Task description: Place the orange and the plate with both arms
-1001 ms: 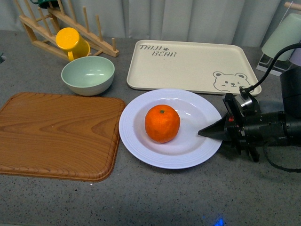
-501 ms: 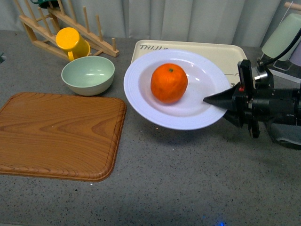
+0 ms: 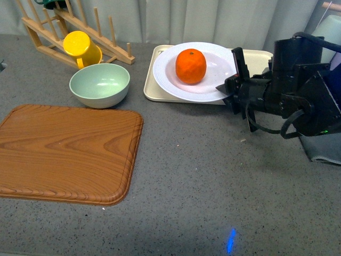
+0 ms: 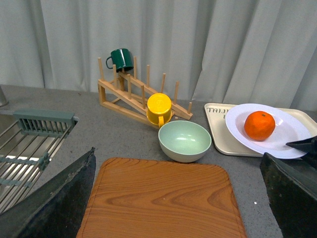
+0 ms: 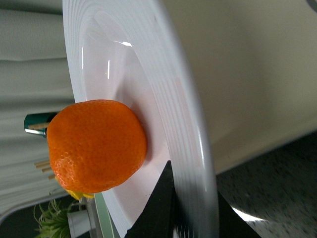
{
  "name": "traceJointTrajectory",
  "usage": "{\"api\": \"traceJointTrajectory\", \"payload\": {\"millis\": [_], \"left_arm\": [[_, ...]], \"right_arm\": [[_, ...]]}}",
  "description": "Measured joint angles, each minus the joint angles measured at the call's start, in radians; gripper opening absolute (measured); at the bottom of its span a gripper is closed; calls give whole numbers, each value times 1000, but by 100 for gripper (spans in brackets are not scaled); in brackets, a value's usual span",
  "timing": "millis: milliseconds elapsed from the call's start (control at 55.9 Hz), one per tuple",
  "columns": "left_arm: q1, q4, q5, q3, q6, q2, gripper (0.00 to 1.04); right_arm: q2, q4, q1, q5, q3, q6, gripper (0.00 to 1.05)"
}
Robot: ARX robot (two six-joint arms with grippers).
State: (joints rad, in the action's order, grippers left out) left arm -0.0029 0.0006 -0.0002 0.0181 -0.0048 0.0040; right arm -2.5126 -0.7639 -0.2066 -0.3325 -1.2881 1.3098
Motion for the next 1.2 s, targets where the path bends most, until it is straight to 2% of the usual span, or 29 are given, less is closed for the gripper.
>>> {"api": "traceJointTrajectory", "payload": {"millis": [250,536,733,822,912,1108,1198], "left_arm": [[0,0,0,0,0,0,98],[0,0,0,0,0,0,98],[0,0,0,0,0,0,98],[0,0,0,0,0,0,98],[0,0,0,0,0,0,98],[0,0,0,0,0,0,98],[0,0,0,0,0,0,98]], "right_arm": [[-77,144,-35,85,-195,19,4],[-132,294,-52,96,-337,9,4],[-132,320,-51,93,-341,-8,31],[-101,314,-47,95,-294,-25,48],[-17,311,-39,136,-201,-96,66],[200,316,-10,259,21,-330,96],[336,317,13,334,166,-461,95]]}}
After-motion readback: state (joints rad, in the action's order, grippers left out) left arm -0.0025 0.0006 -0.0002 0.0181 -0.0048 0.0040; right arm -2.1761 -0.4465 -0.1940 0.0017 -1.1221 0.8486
